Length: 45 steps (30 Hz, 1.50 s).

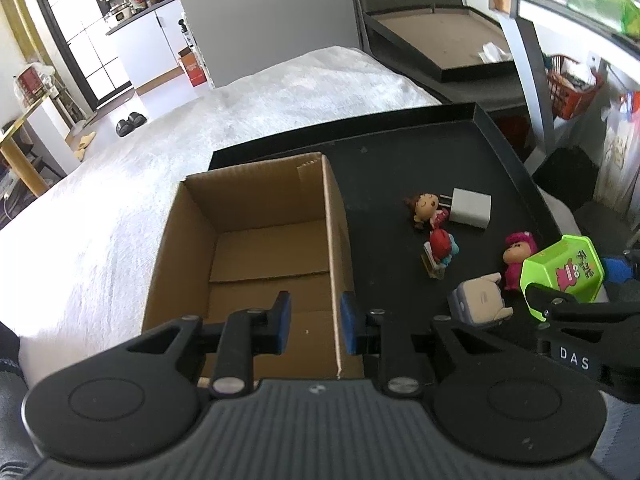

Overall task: Organize rigid objects
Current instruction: 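Close the right gripper on the green cube toy and lift it, then carry the green cube toy over the cardboard box and release it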

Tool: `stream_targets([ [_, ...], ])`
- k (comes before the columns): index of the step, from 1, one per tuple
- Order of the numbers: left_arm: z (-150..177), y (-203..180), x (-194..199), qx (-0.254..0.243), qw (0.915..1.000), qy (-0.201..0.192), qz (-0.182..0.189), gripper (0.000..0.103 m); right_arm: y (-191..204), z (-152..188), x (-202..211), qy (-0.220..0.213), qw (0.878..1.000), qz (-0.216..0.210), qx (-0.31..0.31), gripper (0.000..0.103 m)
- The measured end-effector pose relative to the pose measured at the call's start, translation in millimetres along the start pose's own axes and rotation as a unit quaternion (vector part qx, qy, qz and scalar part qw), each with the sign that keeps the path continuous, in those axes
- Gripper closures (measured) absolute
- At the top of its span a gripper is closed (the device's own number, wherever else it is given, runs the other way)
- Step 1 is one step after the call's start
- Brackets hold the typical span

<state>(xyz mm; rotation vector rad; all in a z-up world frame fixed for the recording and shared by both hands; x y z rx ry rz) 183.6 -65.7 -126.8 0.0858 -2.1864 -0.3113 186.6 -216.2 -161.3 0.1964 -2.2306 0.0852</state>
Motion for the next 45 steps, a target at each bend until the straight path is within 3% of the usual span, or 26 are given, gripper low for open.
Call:
stream_targets([
  [4,-1,11,7,0.018,0.9998,-0.007,0.009,0.072,7,-9,11,-0.015,1.000,-0.006,0.007,0.048],
  [9,0,29,11,0.038,0.9992,-0.015,0.000,0.056,19,-17,21,-0.028,0.999,-0.010,0.025,0.048],
  [11,1,38,9,0.048,0.9987,-0.015,-0.004,0.055,24,-20,23,-0.030,0.999,-0.012,0.032,0.048],
  [18,4,75,3,0.087,0.9959,-0.019,-0.013,0.054,45,-35,30,-0.027,0.999,-0.030,0.035,0.048],
  [30,5,113,-18,0.109,0.9937,-0.020,-0.014,0.053,92,-57,24,-0.029,0.996,-0.043,0.070,0.048],
  [45,27,145,-39,0.183,0.9826,-0.029,-0.015,0.054,148,-73,2,-0.041,0.986,-0.058,0.154,0.048],
])
Point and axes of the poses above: each gripper's, at about its wrist camera, not at the fingertips, and x roughly against the way its jaws point, y to its left, z to its underside, the point moved 6 cm from there along -x, roughly the way its jaws point, and after that the axes turned 6 degrees about -x, right-handed, at the moved point
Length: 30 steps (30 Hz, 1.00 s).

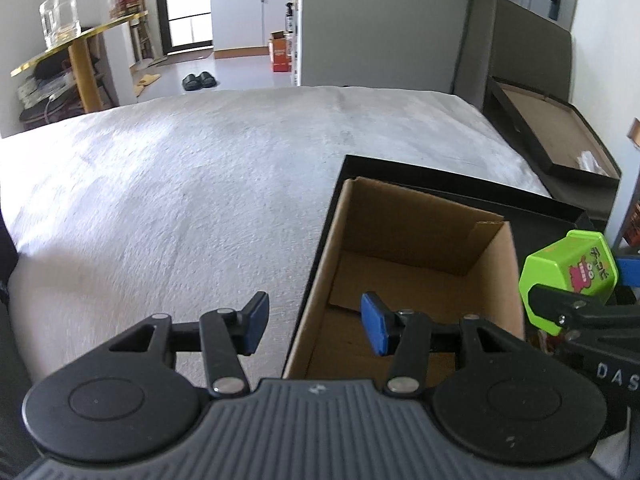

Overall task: Organize rigid objects
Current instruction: 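Carry the green cube toy over the cardboard box and release it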

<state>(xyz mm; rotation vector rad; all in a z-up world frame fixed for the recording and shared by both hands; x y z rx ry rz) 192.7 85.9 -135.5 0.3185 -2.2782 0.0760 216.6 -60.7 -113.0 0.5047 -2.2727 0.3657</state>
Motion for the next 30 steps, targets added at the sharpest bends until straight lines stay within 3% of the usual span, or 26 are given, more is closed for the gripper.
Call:
stream_targets([
  [4,6,2,-10,0.014,0.9998,0.006,0.015,0.064,8,-3,-11,0.004,1.000,-0.016,0.008,0.048],
  [9,10,7,-16,0.031,0.9995,0.008,0.008,0.092,14,-9,-24,0.001,0.999,-0.020,0.026,0.048],
  [27,12,17,-22,0.061,0.9980,0.011,0.014,0.091,50,-34,-37,-0.030,0.994,-0.062,0.088,0.048],
  [30,11,18,-23,0.062,0.9979,0.012,0.015,0.091,56,-37,-33,-0.042,0.992,-0.054,0.106,0.042],
])
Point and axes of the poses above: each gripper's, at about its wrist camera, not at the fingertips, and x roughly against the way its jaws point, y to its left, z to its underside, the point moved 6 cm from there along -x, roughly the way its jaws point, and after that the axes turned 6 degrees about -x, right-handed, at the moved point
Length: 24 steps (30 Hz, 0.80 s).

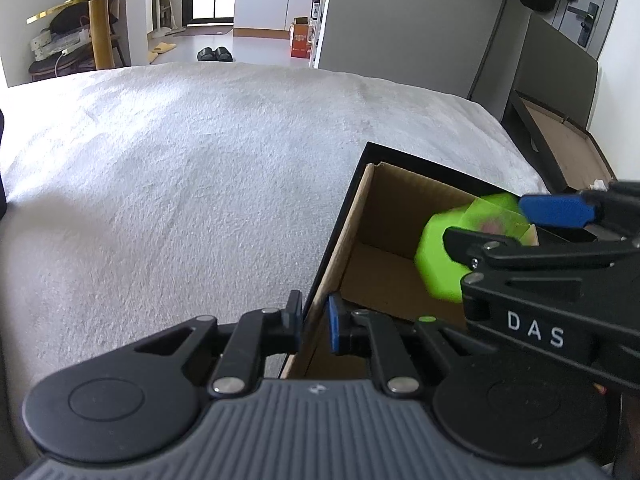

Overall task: Organize rigid objects
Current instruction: 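Carry the green cube toy over the cardboard box and release it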

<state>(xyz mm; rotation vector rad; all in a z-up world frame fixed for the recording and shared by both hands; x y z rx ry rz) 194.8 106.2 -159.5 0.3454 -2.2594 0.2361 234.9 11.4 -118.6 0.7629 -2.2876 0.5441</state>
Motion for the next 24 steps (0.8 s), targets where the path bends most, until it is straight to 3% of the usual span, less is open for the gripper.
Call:
stream_targets([
  [16,-1,-4,3,0.003,0.9998,0.020,0.007,0.087,-20,11,27,0.012,0.999,-0.001,-0.036,0.028],
  [19,-7,-8,12,-0.005,0.9999,0.011,-0.003,0.077,-28,18,37,0.013,0.998,0.000,-0.053,0.024],
  [21,-9,-11,17,-0.009,0.9999,0.008,-0.006,0.061,-34,24,43,0.016,0.998,0.000,-0.067,0.023],
  [24,-12,-17,26,-0.015,0.9999,0.002,-0.004,0.052,-44,36,53,0.021,0.996,0.001,-0.092,0.023],
])
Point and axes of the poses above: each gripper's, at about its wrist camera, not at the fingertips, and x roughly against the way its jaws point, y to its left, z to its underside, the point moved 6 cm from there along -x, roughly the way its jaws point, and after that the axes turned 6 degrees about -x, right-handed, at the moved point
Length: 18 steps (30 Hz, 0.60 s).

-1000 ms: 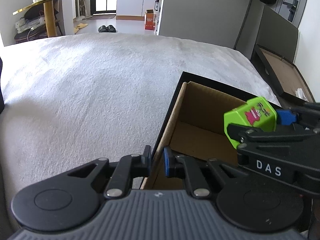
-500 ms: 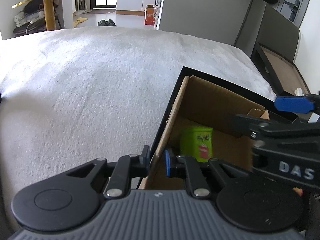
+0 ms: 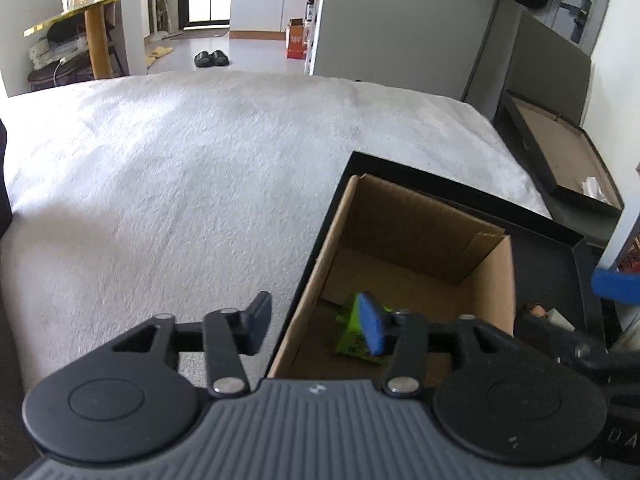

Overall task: Organize rigid objects
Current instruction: 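Carry the green cube toy over the cardboard box and release it, then move the right tool back over the tray toward the pink doll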

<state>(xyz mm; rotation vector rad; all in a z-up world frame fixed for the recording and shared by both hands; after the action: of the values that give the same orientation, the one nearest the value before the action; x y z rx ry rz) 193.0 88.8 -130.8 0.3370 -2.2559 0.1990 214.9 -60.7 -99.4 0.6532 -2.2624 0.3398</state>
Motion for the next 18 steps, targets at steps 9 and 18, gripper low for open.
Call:
stream_targets([
  [9,1,-38,20,-0.061,0.9981,-0.003,-0.005,0.033,-43,32,21,0.007,0.998,0.024,-0.063,0.020],
  [18,10,-71,29,-0.105,0.9944,0.002,-0.009,0.032,-70,58,32,0.006,0.994,0.028,-0.107,0.020],
])
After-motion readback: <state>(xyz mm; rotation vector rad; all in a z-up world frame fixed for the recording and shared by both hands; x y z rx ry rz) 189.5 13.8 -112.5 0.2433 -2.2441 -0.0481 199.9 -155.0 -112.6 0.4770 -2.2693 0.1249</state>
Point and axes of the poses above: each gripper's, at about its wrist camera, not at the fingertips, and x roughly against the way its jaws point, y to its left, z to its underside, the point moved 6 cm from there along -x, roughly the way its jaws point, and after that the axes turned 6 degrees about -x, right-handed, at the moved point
